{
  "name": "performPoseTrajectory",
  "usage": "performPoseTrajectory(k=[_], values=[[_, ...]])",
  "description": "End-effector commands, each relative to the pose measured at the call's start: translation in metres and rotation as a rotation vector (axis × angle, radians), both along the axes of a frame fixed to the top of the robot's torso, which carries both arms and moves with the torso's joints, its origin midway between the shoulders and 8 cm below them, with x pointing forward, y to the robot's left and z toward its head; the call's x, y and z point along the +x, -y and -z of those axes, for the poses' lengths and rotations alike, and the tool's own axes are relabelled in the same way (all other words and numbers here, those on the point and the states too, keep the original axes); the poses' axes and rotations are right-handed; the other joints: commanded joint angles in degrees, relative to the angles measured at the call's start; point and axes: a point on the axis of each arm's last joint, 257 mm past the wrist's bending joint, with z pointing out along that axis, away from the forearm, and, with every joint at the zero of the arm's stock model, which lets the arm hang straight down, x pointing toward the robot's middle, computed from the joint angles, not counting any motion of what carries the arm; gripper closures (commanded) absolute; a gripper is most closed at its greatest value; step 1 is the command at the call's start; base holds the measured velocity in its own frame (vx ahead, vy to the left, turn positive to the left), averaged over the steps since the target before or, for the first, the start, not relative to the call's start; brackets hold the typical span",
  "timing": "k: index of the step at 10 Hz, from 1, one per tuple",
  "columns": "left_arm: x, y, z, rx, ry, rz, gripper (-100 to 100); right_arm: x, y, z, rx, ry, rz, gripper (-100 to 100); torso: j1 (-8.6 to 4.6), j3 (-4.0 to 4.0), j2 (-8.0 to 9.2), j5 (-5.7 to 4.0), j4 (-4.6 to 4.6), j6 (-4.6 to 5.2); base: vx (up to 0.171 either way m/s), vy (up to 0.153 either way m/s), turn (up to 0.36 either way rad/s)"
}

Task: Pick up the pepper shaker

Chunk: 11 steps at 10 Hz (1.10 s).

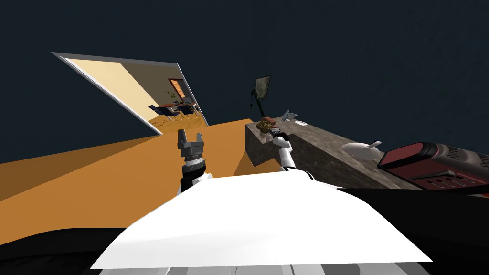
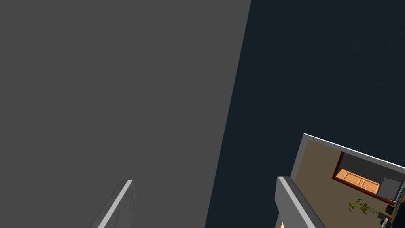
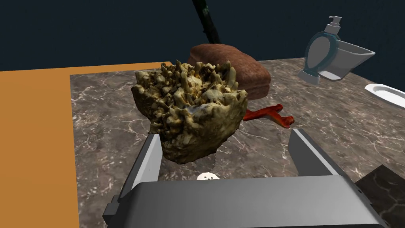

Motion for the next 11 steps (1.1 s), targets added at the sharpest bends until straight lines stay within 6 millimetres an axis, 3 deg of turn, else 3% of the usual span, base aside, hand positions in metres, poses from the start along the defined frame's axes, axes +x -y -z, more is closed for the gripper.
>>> performPoseTrajectory(k=[1,11], values=[[0.000,0.000,0.000,0.000,0.000,0.000,0,0.002,0.000,0.011,0.043,-0.024,0.001,-100,0.00,0.00,0.00,0.00,0.00,0.00,-0.017,-0.036,0.023],[0.000,0.000,0.000,0.000,0.000,0.000,0,0.020,-0.012,0.074,0.370,-0.179,0.022,-100,0.07,-0.04,-0.08,0.01,-0.02,0.01,-0.009,-0.031,0.015]])
